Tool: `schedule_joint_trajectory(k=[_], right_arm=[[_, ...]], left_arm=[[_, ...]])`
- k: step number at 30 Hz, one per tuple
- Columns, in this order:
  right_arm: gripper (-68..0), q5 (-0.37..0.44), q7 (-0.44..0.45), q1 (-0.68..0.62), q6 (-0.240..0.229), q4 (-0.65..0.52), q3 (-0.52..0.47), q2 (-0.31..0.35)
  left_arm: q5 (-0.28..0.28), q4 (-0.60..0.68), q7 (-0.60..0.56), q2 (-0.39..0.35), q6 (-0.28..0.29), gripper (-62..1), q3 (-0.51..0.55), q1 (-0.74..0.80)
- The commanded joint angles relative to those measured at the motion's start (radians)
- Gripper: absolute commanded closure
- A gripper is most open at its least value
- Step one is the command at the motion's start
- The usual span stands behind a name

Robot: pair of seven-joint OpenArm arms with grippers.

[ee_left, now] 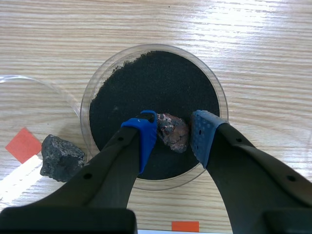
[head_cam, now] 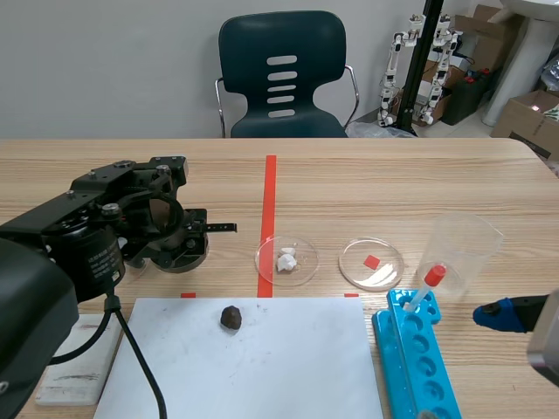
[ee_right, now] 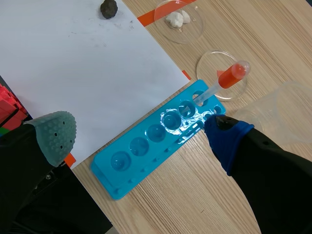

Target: Lower the mineral onto the iron filings and hold still

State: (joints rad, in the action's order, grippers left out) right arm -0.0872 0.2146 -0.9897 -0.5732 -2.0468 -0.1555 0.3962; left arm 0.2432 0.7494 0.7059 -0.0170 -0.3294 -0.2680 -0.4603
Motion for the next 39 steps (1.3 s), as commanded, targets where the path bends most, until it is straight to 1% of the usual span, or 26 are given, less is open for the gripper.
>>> schedule_joint_trajectory(k=[1,9,13,18,24,30,32,36,39], right_arm=[[-54.7,0.008,0.008,0.006,0.001,-0.016,-0.002,0.011],[-54.7,0.008,0.008,0.006,0.001,-0.016,-0.002,0.011],[-54.7,0.008,0.008,0.006,0.001,-0.016,-0.002,0.011],[-54.7,0.008,0.008,0.006,0.001,-0.016,-0.002,0.011],[-54.7,0.008,0.008,0.007,0.001,-0.016,-0.002,0.011],[-54.7,0.008,0.008,0.007,0.001,-0.016,-0.002,0.011],[-54.7,0.008,0.008,0.007,0.001,-0.016,-0.002,0.011],[-54.7,0.008,0.008,0.007,0.001,-0.016,-0.002,0.011],[-54.7,0.008,0.008,0.007,0.001,-0.016,-0.002,0.011]], left_arm=[[-0.001,0.014,-0.006,0.003,-0.002,-15.6,0.006,-0.022],[0.000,0.021,-0.005,0.003,-0.001,-15.6,0.012,-0.021],[-0.002,0.075,-0.006,-0.003,0.002,-15.6,0.012,0.006],[-0.002,0.200,-0.005,-0.025,0.003,-15.6,0.012,0.061],[-0.004,0.395,-0.012,-0.077,0.010,-15.6,0.012,0.165],[-0.001,0.637,-0.102,-0.140,0.014,-15.6,0.012,0.331],[-0.001,0.723,-0.145,-0.163,0.052,-15.6,0.012,0.396],[-0.002,0.891,-0.243,-0.212,0.167,-15.6,0.013,0.535],[-0.002,1.006,-0.315,-0.244,0.252,-15.6,0.036,0.646]])
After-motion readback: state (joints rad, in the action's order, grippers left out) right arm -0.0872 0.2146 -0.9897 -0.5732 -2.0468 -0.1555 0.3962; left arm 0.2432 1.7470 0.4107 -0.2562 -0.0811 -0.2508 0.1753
